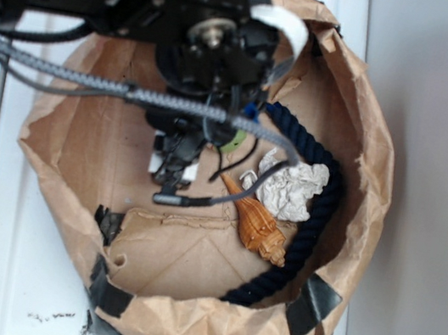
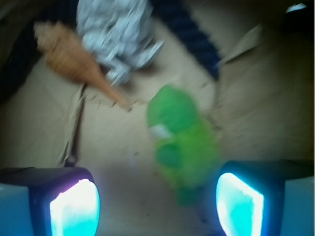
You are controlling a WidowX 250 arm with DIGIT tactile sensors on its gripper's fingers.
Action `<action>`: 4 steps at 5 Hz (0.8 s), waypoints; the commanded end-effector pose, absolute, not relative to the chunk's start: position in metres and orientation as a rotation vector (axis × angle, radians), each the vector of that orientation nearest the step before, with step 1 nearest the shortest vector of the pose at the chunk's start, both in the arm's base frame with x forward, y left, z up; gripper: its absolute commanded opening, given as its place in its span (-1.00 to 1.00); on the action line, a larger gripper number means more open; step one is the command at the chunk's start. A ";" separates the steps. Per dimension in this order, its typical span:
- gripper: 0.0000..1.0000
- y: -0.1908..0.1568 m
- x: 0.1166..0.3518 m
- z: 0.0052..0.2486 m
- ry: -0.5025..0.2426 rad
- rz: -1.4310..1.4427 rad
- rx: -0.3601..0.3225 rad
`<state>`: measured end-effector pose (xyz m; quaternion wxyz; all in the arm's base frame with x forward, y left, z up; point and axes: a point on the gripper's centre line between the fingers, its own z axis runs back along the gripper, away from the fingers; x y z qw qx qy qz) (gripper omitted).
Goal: Grab the green animal.
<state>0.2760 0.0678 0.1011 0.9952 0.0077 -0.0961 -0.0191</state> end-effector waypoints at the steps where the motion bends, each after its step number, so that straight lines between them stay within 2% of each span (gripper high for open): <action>1: 1.00 0.075 0.303 0.104 -0.292 0.011 0.142; 2: 1.00 0.073 0.316 0.098 -0.332 0.027 0.147; 3: 1.00 0.066 0.313 0.087 -0.322 -0.016 0.102; 4: 1.00 0.050 0.298 0.080 -0.289 -0.100 0.069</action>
